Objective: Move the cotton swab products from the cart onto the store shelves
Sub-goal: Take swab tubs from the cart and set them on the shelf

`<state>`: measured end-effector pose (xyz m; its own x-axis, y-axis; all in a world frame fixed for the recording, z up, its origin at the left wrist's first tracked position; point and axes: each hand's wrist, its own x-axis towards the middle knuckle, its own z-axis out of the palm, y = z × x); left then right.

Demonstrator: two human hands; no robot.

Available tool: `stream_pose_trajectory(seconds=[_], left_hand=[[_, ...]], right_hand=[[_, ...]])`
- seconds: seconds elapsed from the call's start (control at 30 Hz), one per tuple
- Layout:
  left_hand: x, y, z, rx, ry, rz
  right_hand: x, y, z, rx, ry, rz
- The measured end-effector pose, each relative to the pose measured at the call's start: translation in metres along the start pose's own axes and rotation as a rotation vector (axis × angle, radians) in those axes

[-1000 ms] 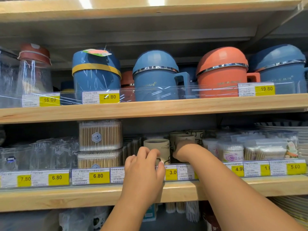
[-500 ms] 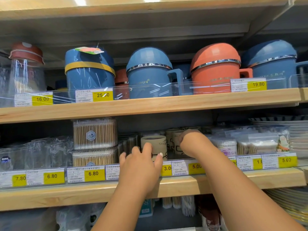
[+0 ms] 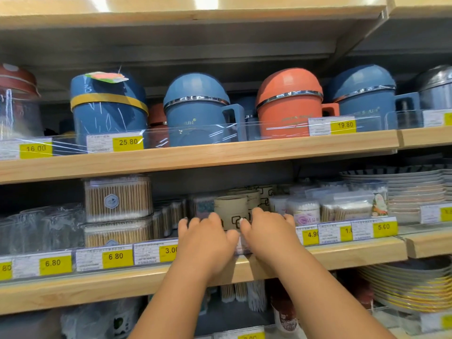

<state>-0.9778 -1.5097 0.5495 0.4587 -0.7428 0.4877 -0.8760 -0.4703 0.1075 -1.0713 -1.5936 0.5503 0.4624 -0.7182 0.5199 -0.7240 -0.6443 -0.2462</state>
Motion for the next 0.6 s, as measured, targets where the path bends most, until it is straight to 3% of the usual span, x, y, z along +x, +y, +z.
stream_pose_trajectory(seconds=[0.13,0.3,0.47,0.6], left_hand=[[0.018,0.001,-0.010,-0.033,-0.092,-0.068],[0.025,0.010,-0.005,-0.111,-0.136,0.021],[0.027,0.016,0.000,-0.057,-0.172,0.097],[0.021,0.015,0.003,0.050,-0.081,0.127]], right_hand=[[0.012,0.001,-0.011,0.058,-0.098,0.023],[0.020,0.001,-0.012,0.073,-0.231,0.009],[0.014,0.011,-0.008,0.041,-0.096,0.026],[0.014,0.010,-0.003,-0.009,-0.071,-0.050]])
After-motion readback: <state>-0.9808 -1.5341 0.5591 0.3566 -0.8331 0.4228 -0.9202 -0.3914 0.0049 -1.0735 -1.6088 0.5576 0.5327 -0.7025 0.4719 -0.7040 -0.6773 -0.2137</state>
